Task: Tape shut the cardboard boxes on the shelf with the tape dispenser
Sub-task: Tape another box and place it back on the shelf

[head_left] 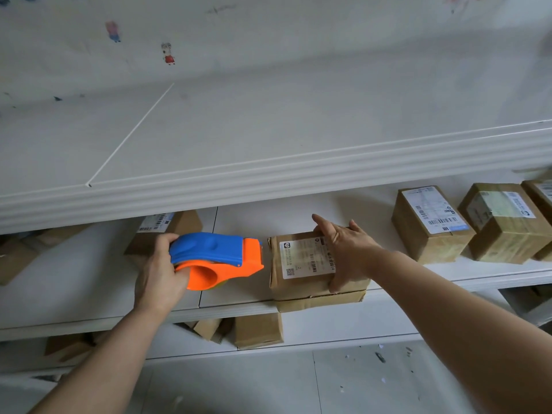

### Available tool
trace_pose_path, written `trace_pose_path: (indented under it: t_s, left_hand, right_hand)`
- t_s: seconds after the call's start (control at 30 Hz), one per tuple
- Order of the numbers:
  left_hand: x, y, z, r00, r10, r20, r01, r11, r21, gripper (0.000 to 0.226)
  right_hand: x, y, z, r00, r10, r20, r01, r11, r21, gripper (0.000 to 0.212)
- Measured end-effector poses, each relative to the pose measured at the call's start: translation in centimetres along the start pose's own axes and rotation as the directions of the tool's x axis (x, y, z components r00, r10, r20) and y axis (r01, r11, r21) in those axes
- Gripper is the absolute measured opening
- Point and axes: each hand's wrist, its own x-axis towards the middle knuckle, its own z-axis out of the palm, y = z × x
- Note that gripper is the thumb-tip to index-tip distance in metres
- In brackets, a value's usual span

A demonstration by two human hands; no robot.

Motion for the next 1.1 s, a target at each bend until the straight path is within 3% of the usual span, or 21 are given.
trace_pose_path:
  t_s: [0.17,0.3,0.43,0.73,1.1]
  left_hand:
    - [-0.4,0.0,1.6,0.999,0.012,0.044,-0.014,0.999,0.04,0.052]
    - [-0.2,0.6,1.9,0.999,0.003,0.048,-0.007,0.997,0.076,0.053]
    - [-0.2,0.9,2.0,1.0,0.002,0.031,-0.006,0.995,0.102,0.051]
    - [-0.5,1.1,2.4,0.999,-0.018,0.048,0.015,0.998,0.056,0.048]
    - [-1.5,0.9,1.9,0.998,0.017,0.056,-0.018,0.999,0.028,0.052]
  right_hand:
    - [0.0,0.1,0.2,1.0,-0.009,-0.008,0.009,1.0,-0.005,0.141]
    - [-0.4,-0.1,0.7,0.999,-0.028,0.04,0.035,0.985,-0.166,0.133]
    - [-0.7,-2.3,2.8,0.988,-0.152,-0.023,0.14,0.952,-0.272,0.134]
    - [-0.6,-4.2,3.6,0.973,-0.23,-0.024,0.214,0.936,-0.28,0.121]
    - [2.4,-7.8,2.3,0.998,-0.028,-0.064,0.01,0.966,-0.26,0.119]
